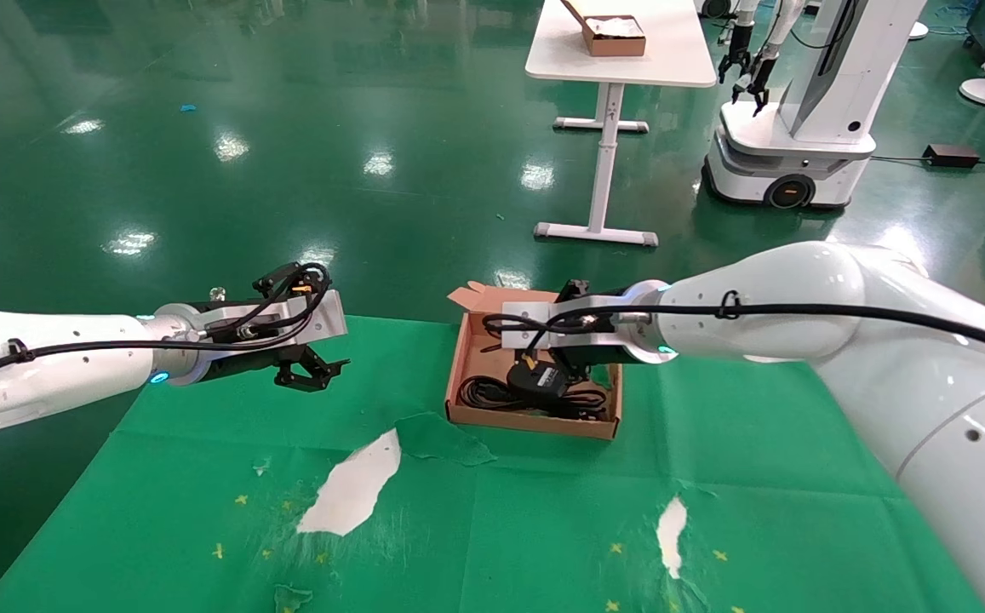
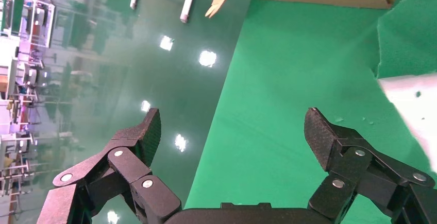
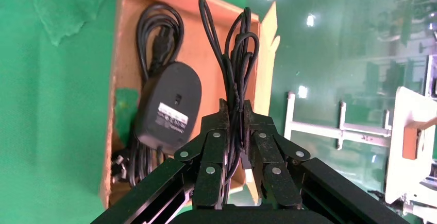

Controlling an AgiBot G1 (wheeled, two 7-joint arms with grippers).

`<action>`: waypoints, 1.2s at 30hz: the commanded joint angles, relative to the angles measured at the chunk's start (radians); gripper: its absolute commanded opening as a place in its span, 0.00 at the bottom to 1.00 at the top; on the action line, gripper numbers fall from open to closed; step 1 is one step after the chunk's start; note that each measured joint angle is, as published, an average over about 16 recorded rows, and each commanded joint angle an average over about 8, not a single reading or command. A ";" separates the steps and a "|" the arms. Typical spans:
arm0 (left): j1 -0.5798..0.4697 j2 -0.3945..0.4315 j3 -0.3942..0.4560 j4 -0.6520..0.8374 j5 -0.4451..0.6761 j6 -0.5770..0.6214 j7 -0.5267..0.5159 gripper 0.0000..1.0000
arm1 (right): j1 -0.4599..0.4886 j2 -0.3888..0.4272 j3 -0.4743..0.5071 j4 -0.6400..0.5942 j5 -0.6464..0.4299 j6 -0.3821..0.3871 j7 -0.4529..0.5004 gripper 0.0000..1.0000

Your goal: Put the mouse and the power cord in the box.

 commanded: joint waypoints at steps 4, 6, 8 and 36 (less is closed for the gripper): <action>0.000 0.001 0.000 0.000 0.001 -0.001 0.000 1.00 | -0.001 0.002 0.001 0.004 -0.001 -0.001 -0.002 1.00; 0.000 0.002 0.000 0.002 0.001 -0.001 0.001 1.00 | -0.001 0.003 0.005 0.007 -0.001 -0.004 -0.004 1.00; 0.000 0.003 0.000 0.003 0.001 -0.001 0.002 1.00 | 0.000 0.004 0.008 0.009 -0.002 -0.007 -0.005 1.00; 0.000 0.005 -0.001 0.006 0.000 -0.001 0.004 1.00 | -0.147 0.177 0.174 0.188 0.252 -0.176 0.030 1.00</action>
